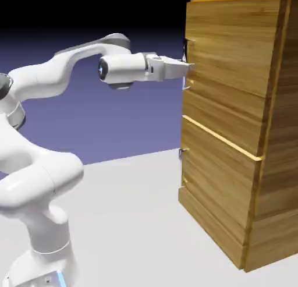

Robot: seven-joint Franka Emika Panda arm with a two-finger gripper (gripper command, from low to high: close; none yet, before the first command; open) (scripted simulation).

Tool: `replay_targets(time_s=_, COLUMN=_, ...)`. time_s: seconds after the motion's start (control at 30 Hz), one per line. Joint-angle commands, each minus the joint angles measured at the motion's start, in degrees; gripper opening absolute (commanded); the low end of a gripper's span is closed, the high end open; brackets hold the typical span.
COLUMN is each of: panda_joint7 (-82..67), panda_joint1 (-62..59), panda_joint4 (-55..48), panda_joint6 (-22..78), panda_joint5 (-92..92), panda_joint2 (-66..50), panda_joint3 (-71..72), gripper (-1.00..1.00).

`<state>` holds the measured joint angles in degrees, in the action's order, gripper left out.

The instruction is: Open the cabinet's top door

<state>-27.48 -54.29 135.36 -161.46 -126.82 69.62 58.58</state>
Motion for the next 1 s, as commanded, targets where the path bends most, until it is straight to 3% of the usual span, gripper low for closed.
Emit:
replay_targets(time_s=0.0, panda_joint7=-1.0, panda_joint1=2.0, panda_joint4=2.1, panda_joint6=1.9, panda_joint5=0.0, panda_joint2=0.6, panda_joint3=-1.7, gripper=-1.0)
replay_targets(time_s=0.47, panda_joint7=-7.8, panda_joint1=24.8, panda_joint4=24.8, panda_joint6=25.4, panda_joint5=15.7, panda_joint2=9.6, panda_joint3=-30.1, gripper=-1.0)
replay_targets(time_s=0.97, panda_joint7=-9.7, panda_joint1=29.7, panda_joint4=30.4, panda_joint6=47.0, panda_joint5=42.8, panda_joint2=13.3, panda_joint3=-61.2, gripper=-1.0)
